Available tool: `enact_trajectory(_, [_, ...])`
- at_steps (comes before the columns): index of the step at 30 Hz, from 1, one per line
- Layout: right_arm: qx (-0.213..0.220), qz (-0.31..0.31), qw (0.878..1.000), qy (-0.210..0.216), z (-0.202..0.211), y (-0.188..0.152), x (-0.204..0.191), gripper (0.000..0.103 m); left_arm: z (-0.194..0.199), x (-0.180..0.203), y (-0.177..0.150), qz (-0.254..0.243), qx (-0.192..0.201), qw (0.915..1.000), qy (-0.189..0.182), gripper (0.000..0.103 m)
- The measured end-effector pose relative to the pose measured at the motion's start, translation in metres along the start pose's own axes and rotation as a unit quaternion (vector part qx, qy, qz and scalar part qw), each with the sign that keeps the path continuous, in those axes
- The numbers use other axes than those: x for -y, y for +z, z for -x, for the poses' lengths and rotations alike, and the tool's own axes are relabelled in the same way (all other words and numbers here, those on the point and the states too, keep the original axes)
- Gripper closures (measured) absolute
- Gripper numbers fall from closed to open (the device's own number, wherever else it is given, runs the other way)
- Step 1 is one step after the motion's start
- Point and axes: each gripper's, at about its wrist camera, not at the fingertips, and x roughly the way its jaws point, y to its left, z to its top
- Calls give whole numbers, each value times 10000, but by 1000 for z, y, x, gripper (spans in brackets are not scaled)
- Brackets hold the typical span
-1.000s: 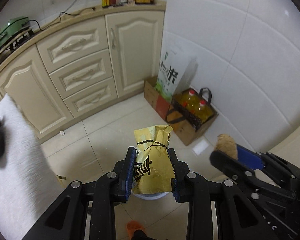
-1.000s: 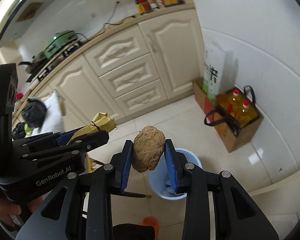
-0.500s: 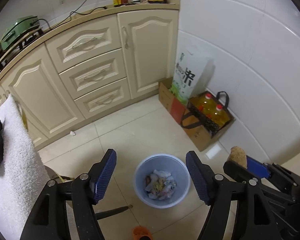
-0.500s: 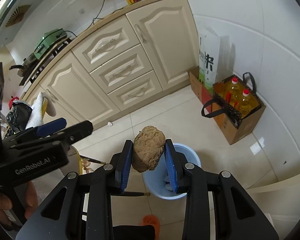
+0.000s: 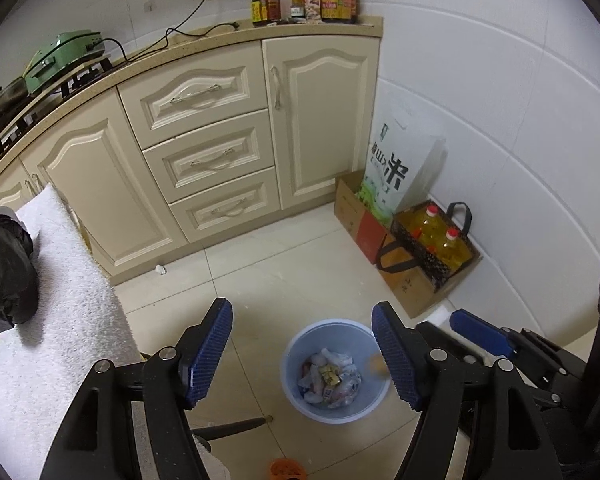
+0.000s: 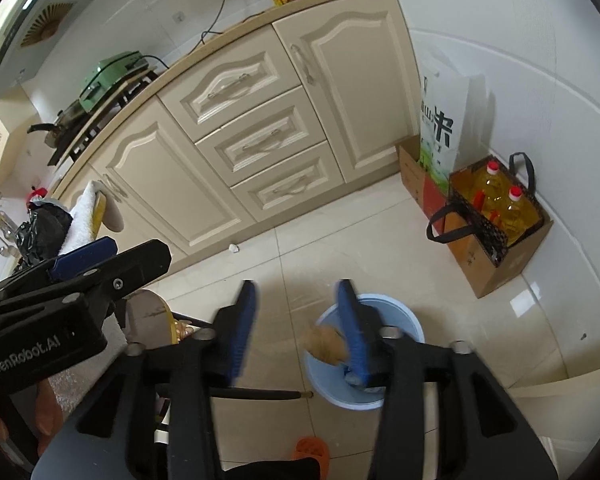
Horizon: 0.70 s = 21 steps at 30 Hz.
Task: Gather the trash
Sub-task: 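Carry both items to the blue bin and open both grippers over it, then move both open tools back over the table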
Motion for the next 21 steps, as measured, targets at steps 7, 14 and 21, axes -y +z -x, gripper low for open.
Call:
enact_trajectory(7, [35,35,9999,-99,17,0,-11,50,29,-5,-8,56,137,9998,-132,35])
enact_trajectory(14, [231,262,9993,-108,50,-5,-47,50,88,-32,-24,112,509,9983,-268,35])
enact_trajectory(21, [504,798,9955,107,78,-13,-127,46,163,-101,-63,342,944,9948,-148,32])
